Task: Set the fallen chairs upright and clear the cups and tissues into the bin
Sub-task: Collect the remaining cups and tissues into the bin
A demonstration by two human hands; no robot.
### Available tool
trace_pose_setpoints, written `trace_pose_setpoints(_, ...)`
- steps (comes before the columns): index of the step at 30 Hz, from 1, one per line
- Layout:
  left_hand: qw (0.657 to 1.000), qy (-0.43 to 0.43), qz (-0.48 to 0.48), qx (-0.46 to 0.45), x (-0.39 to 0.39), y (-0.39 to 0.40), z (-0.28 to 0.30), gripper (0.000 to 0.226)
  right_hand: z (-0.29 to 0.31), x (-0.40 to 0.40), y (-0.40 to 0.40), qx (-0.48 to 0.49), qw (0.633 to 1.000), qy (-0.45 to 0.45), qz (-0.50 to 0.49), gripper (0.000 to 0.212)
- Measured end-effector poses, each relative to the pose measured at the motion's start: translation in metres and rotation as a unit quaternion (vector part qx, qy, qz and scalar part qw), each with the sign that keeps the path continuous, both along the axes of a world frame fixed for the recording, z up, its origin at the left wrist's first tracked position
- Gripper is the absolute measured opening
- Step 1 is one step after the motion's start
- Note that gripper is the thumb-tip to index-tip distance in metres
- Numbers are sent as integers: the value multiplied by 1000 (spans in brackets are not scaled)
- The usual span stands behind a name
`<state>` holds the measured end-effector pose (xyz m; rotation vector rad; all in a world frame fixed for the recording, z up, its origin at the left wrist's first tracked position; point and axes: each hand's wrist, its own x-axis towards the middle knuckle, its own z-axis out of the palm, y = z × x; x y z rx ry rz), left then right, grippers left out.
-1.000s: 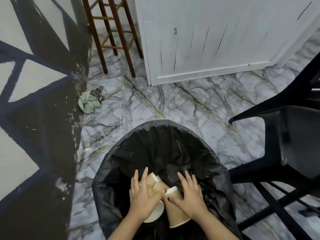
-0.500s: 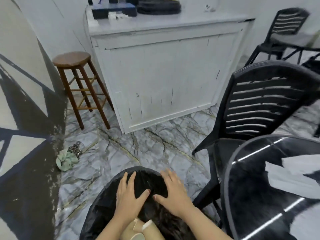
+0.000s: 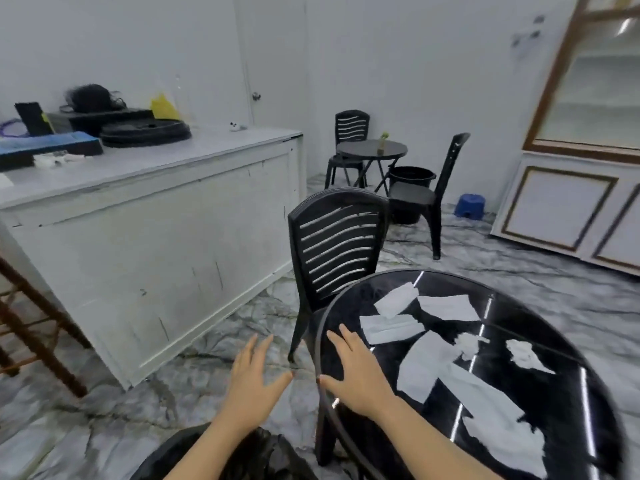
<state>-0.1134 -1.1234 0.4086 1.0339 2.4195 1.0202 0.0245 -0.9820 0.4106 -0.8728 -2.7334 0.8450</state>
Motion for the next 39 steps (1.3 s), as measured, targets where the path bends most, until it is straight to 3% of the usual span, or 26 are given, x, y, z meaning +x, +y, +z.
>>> trace_pose_setpoints(9,985,39,-168,-12,62,73,-3,68,-9,126,40,-17,979,-1,-203,79)
trace_pose_setpoints(14,967,46,-245,-49,106,115,-20,95,-29,184,53,-35,956,-7,-293,78)
trace_pose_setpoints(18,957,36,-280,-65,141,147,-42,77,-53,219,67,-37,935,-21,-352,82)
trace_pose_setpoints(23,964,19,-266,-26,161,169,-63,56,-79,233,80,-61,924,-26,-378,91)
trace_pose_setpoints(29,961,92,-259,-37,156,203,-79,48,-98,223,83,-72,919,-17,-388,101)
trace_pose_setpoints(33,945,137,-286,-74,146,232,-89,51,-106,216,84,-77,909,-20,-409,103)
trace_pose_setpoints(36,923,184,-326,-87,143,247,-107,72,-112,217,83,-57,911,-41,-405,102)
trace_pose_setpoints(39,904,236,-343,-97,140,249,-133,74,-121,220,84,-59,916,-37,-395,97)
